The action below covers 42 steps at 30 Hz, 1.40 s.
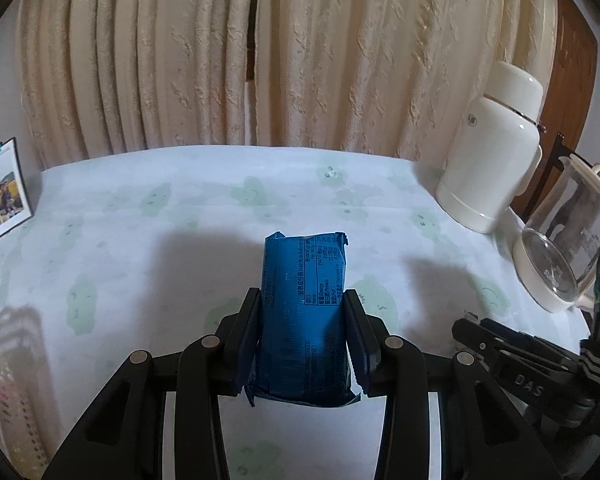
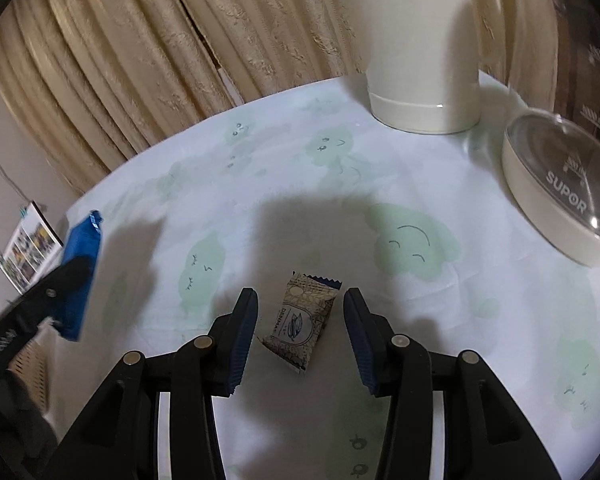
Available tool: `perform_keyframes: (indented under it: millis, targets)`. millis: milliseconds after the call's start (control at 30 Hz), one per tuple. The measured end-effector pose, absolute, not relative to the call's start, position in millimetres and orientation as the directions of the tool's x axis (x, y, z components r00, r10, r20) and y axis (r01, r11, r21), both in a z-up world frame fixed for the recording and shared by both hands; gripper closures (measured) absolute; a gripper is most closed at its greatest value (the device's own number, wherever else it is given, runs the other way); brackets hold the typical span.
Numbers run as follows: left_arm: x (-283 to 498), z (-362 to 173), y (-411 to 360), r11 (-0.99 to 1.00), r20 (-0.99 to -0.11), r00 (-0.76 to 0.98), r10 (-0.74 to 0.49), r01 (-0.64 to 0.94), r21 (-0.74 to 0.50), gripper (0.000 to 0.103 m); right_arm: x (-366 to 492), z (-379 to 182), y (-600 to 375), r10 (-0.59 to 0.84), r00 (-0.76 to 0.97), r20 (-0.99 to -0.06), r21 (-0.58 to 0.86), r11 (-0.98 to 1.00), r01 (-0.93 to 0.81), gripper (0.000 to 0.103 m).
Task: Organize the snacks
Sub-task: 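Lower the blue box into the basket and open the left tool while the right tool carries the silver packet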
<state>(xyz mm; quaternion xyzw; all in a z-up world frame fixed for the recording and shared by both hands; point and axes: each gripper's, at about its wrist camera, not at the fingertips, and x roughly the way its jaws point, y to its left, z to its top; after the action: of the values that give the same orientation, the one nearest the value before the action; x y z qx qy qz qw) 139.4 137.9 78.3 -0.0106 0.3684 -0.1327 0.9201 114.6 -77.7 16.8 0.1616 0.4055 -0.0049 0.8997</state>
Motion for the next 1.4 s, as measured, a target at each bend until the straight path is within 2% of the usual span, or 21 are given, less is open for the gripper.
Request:
perform_keyframes:
  millis: [67,167,233,333,500,667,833,1400]
  targets:
    - [135.8,79.8,140.9,0.965,-0.672,0.696,-0.252,0.232,-0.122,0.062,115.1,16.5,-72.6,0.096,0.669,-0.737,0.244,0.961,0.131,0.06]
    - [128.0,81.7,141.7,0.966,-0.665,0.705,-0.246,0.234,-0.11,0.062,115.7,15.2,-65.1,0.03,0.666,-0.746,0.156,0.979,0.13,0.069]
    - [124.5,82.8,142.5,0.965,-0.663,0.705,-0.25,0.238,-0.11,0.062,115.0,15.7,-65.5,0.019,0.664,-0.747,0.144,0.98,0.134,0.078]
    - [117.8,87.3,146.5,0.964,-0.655,0.712,-0.255,0.239,-0.116,0.062,113.2,16.6,-70.0,0.03,0.666,-0.745,0.16,0.978,0.134,0.081]
    - [108.3,95.9,158.7,0.964,-0.634,0.727,-0.262,0.233,-0.131,0.062,104.5,24.3,-79.6,0.125,0.685,-0.717,0.273,0.955,0.111,0.082]
    - [99.2,102.3,175.2,0.97,-0.613,0.752,-0.244,0.201,-0.139,0.062,90.7,38.7,-86.7,0.273,0.717,-0.642,0.433,0.901,0.044,0.082]
    - [90.8,106.1,189.5,0.975,-0.595,0.772,-0.224,0.171,-0.145,0.062,81.4,50.5,-82.7,0.357,0.731,-0.582,0.51,0.86,-0.014,0.082]
    - [55.5,109.3,241.5,0.986,-0.55,0.824,-0.137,0.062,-0.154,0.062,76.4,50.5,-45.4,0.426,0.695,-0.58,0.503,0.858,-0.106,0.082]
